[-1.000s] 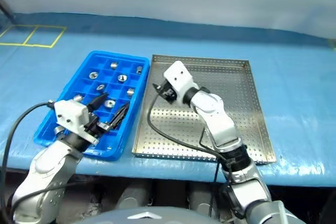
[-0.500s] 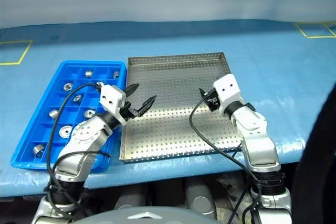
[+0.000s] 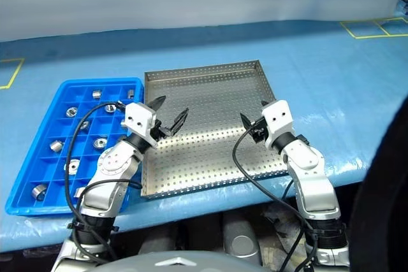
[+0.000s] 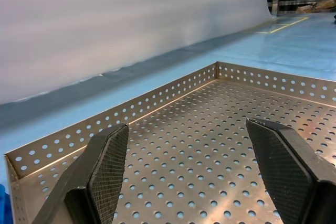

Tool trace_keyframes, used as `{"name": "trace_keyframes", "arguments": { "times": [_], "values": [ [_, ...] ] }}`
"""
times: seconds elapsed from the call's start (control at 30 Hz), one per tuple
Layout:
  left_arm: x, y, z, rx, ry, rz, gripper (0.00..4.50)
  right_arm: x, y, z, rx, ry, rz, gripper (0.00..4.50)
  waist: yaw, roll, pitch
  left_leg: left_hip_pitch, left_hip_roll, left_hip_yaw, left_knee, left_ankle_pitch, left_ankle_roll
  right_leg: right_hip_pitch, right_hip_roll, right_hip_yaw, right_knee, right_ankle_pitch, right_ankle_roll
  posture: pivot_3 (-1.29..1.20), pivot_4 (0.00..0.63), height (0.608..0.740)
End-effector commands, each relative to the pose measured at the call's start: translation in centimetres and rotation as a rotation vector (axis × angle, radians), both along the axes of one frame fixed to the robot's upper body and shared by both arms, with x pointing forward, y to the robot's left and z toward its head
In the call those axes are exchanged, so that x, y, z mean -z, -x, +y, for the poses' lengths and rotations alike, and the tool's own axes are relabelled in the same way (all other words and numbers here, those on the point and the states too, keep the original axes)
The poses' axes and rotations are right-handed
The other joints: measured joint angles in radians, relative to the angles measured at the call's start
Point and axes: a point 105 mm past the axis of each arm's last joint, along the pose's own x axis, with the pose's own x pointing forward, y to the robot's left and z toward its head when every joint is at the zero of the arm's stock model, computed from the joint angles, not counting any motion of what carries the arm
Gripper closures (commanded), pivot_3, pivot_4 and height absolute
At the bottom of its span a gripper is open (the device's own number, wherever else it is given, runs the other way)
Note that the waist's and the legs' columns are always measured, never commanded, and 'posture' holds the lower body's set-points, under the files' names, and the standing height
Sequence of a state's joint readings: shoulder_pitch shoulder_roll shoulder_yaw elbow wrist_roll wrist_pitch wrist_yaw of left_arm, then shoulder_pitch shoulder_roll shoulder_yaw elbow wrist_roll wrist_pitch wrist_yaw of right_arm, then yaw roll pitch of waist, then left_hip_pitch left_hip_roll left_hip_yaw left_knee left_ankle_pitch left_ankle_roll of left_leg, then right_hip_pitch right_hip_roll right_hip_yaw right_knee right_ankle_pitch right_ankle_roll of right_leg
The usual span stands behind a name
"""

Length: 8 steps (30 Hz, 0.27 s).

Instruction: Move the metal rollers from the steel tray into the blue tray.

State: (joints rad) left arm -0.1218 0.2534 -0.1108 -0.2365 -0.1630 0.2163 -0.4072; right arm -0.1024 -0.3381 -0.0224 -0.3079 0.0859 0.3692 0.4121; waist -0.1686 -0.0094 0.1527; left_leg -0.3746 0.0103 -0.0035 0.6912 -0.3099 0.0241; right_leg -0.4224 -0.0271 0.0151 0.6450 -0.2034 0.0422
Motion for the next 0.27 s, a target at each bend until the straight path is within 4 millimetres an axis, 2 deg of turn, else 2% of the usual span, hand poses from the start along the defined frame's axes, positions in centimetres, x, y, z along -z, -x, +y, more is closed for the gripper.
{"name": "trace_keyframes", "arguments": {
  "times": [0.03,0.27],
  "values": [
    [-0.21,1.23,-1.21,0.126,0.004,0.044,0.58,-1.54,0.12,0.52,-0.015,-0.023,-0.071,0.91,-0.011,0.0,0.0,0.0,0.0,0.0,0.0,0.0,0.0,0.0,0.0,0.0,0.0,0.0,0.0,-0.3,0.15,0.74],
    [-0.28,0.91,-0.83,0.099,0.01,0.053,0.58,-1.61,-0.14,1.05,-0.021,-0.028,-0.072,0.91,-0.019,0.0,0.0,-0.001,0.0,0.001,0.0,0.0,0.0,-0.002,0.0,0.001,0.0,0.0,0.001,-0.28,0.15,0.74]
  ]
}}
